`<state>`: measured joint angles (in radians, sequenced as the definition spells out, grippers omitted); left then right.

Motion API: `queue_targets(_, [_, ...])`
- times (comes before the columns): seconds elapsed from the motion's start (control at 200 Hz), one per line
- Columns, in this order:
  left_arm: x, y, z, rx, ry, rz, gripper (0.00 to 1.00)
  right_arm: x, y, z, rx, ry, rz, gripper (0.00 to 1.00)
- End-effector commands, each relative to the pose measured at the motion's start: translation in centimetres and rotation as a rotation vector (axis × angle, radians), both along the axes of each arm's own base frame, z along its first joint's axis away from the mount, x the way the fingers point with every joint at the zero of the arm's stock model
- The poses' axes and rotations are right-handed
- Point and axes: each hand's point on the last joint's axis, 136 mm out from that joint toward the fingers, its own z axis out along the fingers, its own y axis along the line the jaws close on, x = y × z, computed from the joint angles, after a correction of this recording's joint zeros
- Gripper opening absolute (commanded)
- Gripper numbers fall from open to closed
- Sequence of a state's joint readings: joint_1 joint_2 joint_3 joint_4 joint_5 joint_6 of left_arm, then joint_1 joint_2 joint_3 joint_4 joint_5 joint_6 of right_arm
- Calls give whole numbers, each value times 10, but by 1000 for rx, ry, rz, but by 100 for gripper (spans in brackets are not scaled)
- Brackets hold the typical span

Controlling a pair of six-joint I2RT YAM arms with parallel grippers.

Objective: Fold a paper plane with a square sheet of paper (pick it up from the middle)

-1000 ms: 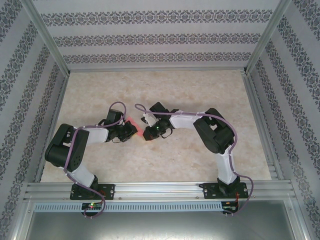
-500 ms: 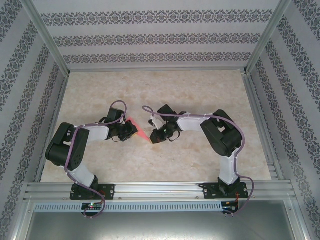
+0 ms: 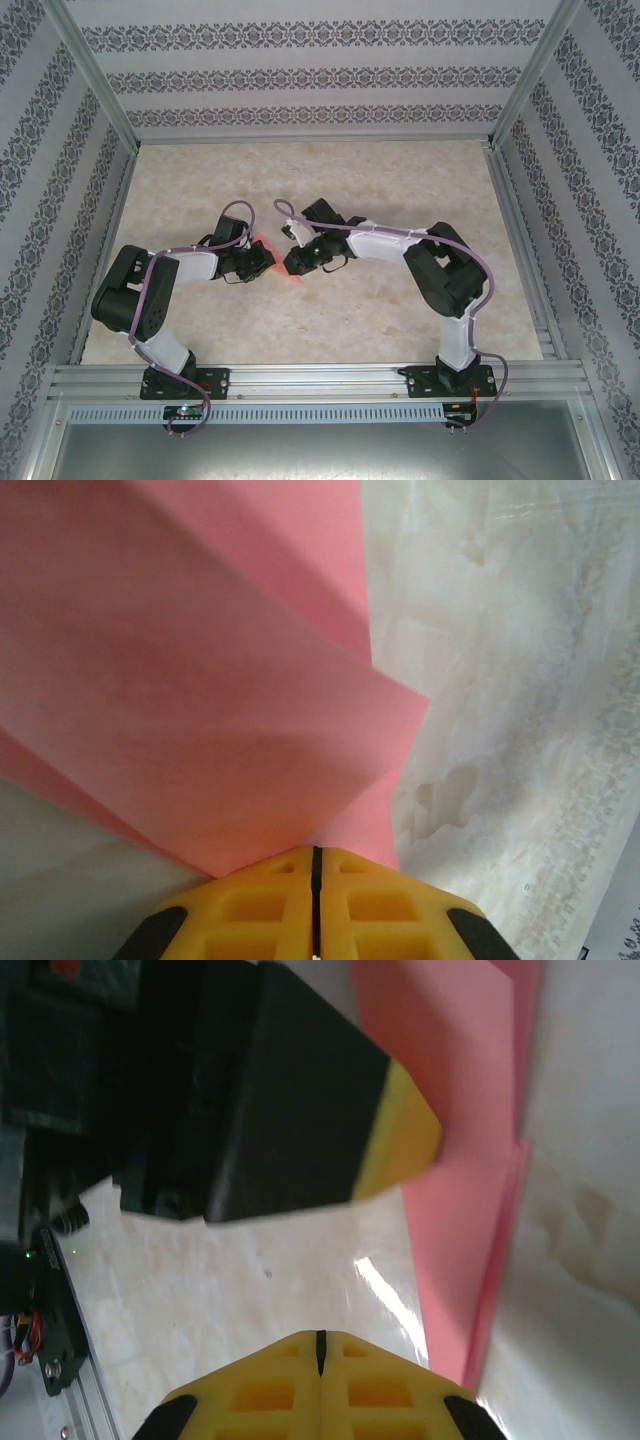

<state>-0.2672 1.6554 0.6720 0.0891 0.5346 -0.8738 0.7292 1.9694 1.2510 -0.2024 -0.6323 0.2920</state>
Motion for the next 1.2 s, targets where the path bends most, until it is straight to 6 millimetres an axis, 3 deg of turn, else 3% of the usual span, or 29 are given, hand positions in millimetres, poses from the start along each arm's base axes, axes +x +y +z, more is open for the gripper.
queue_targets(0.0, [-14, 14, -18, 70, 64, 5, 10, 5, 5, -17, -34, 25, -8, 1])
queue_targets(0.145, [-8, 7, -10, 49, 23, -38, 11, 10, 0, -34, -91, 25, -14, 1])
queue_targets(0.385, [10, -5, 24, 33, -109, -141, 12, 8, -21, -64, -179, 60, -34, 0])
queue_targets(0.55, [23, 5, 38, 86, -168, -127, 14, 4, -27, -71, -188, 79, -39, 0])
queue_targets(1.194, [33, 44, -1, 135, -117, -34, 13, -3, -31, -79, -208, 119, -39, 0])
